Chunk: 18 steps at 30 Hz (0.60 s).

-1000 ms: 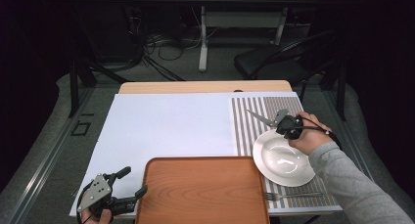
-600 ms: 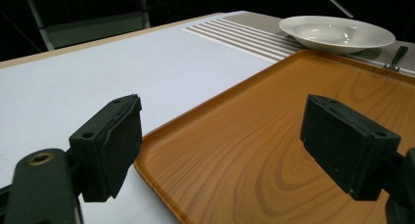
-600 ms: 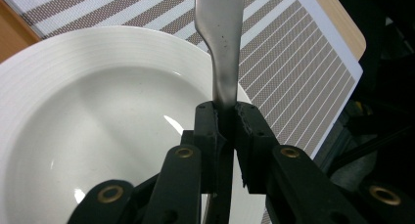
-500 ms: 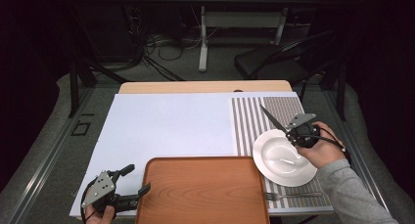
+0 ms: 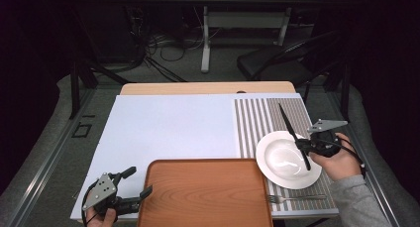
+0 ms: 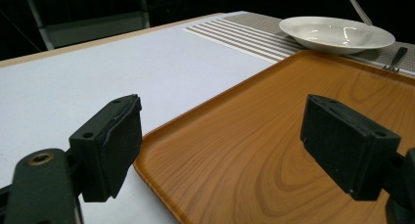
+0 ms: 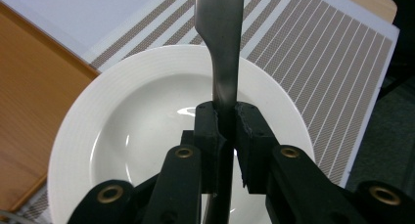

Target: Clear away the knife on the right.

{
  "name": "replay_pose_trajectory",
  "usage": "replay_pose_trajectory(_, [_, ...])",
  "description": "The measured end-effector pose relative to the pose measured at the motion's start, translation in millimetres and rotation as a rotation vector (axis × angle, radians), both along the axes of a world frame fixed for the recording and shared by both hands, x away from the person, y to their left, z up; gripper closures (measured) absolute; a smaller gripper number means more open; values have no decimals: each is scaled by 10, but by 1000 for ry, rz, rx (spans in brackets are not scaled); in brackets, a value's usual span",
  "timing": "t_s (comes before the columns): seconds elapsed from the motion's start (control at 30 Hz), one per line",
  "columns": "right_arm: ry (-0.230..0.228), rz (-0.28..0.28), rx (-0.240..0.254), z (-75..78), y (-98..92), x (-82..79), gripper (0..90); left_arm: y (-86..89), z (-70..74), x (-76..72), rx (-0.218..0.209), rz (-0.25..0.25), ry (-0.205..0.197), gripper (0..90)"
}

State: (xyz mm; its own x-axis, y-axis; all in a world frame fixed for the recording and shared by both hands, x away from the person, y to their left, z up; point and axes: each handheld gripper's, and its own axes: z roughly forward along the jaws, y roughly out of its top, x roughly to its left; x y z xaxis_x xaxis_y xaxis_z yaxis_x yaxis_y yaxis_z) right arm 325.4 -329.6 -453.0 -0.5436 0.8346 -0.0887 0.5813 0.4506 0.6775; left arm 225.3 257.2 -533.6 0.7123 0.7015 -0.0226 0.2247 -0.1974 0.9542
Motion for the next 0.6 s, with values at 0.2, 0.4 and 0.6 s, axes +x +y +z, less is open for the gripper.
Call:
replay_pose_trajectory(0.2, [14, -22, 96, -27, -106, -106, 801, -1, -3, 5, -2, 0, 0, 160])
replay_pose_trajectory(0.4, [64, -51, 170, -31, -166, -219, 801, 3, -6, 7, -4, 1, 1, 160])
replay_pose_trajectory(0.6, [109, -70, 260, -51, -174, -343, 801, 0, -4, 3, -3, 3, 2, 160])
